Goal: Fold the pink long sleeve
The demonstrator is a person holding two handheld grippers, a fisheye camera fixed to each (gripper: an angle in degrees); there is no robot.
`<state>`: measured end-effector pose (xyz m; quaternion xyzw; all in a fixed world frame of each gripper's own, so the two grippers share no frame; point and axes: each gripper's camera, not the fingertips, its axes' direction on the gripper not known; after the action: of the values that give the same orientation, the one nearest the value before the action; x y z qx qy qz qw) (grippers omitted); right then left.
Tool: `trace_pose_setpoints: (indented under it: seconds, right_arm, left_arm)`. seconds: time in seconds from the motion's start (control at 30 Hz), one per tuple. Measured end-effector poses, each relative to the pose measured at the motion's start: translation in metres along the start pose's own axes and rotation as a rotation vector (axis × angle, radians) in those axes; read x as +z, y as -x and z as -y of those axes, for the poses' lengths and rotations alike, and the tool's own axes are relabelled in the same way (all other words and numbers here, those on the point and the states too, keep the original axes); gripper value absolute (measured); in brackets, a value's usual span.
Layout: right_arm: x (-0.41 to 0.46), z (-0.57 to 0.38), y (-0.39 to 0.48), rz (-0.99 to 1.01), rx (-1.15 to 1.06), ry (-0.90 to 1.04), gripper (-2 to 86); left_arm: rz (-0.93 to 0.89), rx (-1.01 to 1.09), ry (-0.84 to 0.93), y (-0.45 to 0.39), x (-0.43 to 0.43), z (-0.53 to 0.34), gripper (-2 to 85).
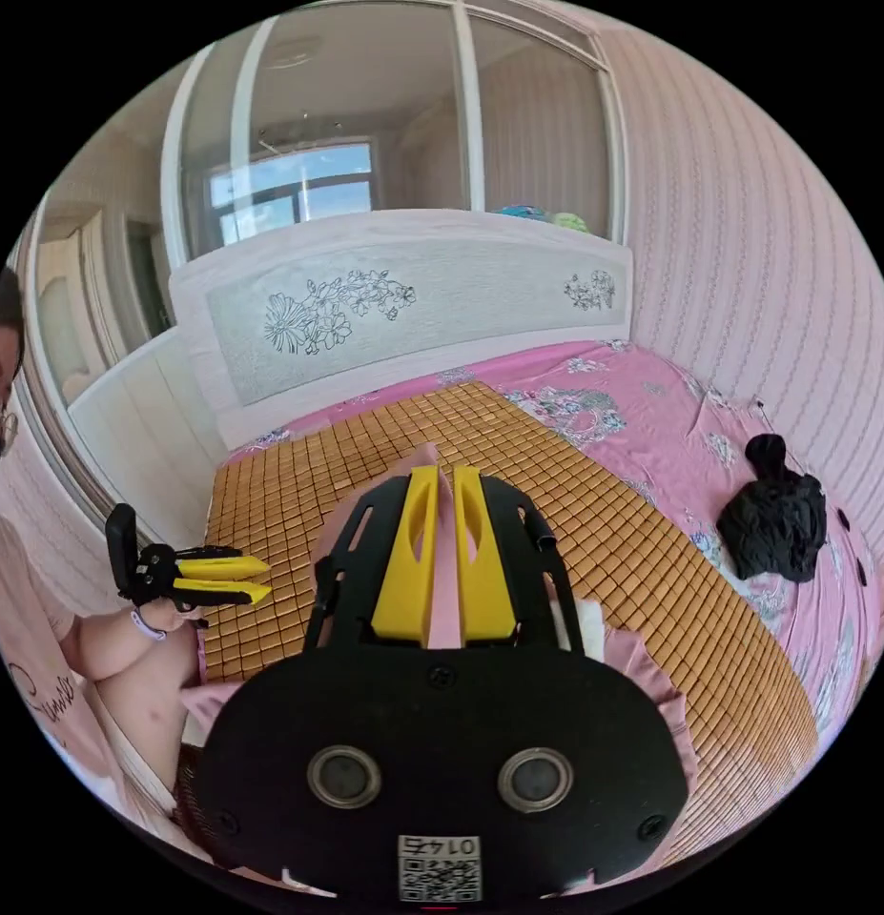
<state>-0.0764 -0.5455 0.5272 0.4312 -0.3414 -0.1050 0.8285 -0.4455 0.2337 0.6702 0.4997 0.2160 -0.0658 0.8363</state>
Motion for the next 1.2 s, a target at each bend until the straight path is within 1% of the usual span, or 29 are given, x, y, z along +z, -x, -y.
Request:
trace_pose_setpoints:
  seconds: [0.03,0.1,0.17,0.27,0.33,0.4,0.47,0.5,0.57,0.6,0.63,0.7,0.77,0.8,0.83,0.87,0.9,0.93,1.03,1.1,1.17,1.2]
  right_arm:
    - [0.014,-0.003,-0.008,-0.003,0.012,0.040,4.4]
    - [0.044,-0.005,-0.005,-0.019,-0.015,0.123,7.4]
    - [0.079,-0.006,0.009,-0.009,-0.059,0.206,8.7]
    - [0.147,-0.010,0.048,0.109,-0.176,0.350,9.4]
    - [0.202,-0.014,0.084,0.184,-0.274,0.463,8.3]
    - [0.233,-0.015,0.106,0.177,-0.304,0.450,8.7]
    - [0.261,-0.016,0.122,0.161,-0.288,0.416,10.8]
    - [0.282,-0.018,0.128,0.146,-0.268,0.437,11.7]
    - [0.317,-0.024,0.134,0.098,-0.260,0.553,11.5]
    - [0.332,-0.027,0.134,0.027,-0.255,0.603,9.2]
    - [0.330,-0.027,0.136,-0.033,-0.288,0.545,5.4]
    - [0.337,-0.029,0.141,0.008,-0.350,0.589,3.0]
    - [0.333,-0.029,0.148,0.167,-0.406,0.577,2.4]
    - [0.322,-0.026,0.153,0.337,-0.427,0.525,2.5]
    - [0.307,-0.023,0.155,0.490,-0.440,0.447,3.0]
    - [0.301,-0.022,0.156,0.537,-0.440,0.416,3.3]
    - [0.295,-0.022,0.155,0.555,-0.434,0.391,4.6]
    - [0.296,-0.021,0.150,0.530,-0.400,0.411,6.4]
    - [0.299,-0.023,0.123,0.516,-0.328,0.481,8.3]
    - [0.297,-0.028,0.105,0.477,-0.288,0.474,8.4]
    - [0.300,-0.035,0.094,0.419,-0.270,0.524,8.4]
    - [0.304,-0.040,0.089,0.386,-0.269,0.568,8.4]
  left_arm:
    - [0.024,-0.063,-0.010,0.018,-0.007,0.000,7.5]
    - [0.010,-0.161,-0.008,0.046,-0.013,0.000,7.6]
    - [-0.024,-0.311,0.001,0.084,-0.019,-0.002,7.5]
    - [-0.115,-0.477,-0.013,0.128,-0.024,-0.007,7.5]
    - [-0.125,-0.527,-0.008,0.146,-0.027,-0.008,7.6]
    - [-0.095,-0.533,-0.020,0.158,-0.034,-0.006,7.6]
    - [-0.044,-0.561,-0.059,0.172,-0.042,-0.005,8.0]
    - [-0.034,-0.574,-0.067,0.176,-0.044,-0.005,8.1]
    - [-0.009,-0.654,-0.079,0.197,-0.049,-0.009,8.3]
    - [-0.013,-0.675,-0.086,0.202,-0.051,-0.010,8.3]
    - [-0.022,-0.711,-0.110,0.212,-0.056,-0.013,8.4]
    - [-0.017,-0.756,-0.150,0.223,-0.063,-0.016,8.4]
    - [0.034,-0.794,-0.186,0.234,-0.073,-0.017,9.0]
    - [0.044,-0.806,-0.201,0.237,-0.075,-0.018,9.3]
    - [0.049,-0.840,-0.252,0.242,-0.082,-0.021,9.8]
    - [0.053,-0.877,-0.317,0.247,-0.090,-0.026,9.8]
    - [0.061,-0.891,-0.348,0.249,-0.093,-0.029,9.9]
    - [0.075,-0.915,-0.381,0.253,-0.097,-0.034,9.6]
    - [0.080,-1.010,-0.349,0.268,-0.097,-0.040,9.5]
    - [0.107,-1.024,-0.353,0.270,-0.101,-0.039,9.3]
    - [0.229,-1.021,-0.350,0.268,-0.106,-0.036,8.9]
    - [0.247,-1.023,-0.336,0.269,-0.105,-0.034,8.8]
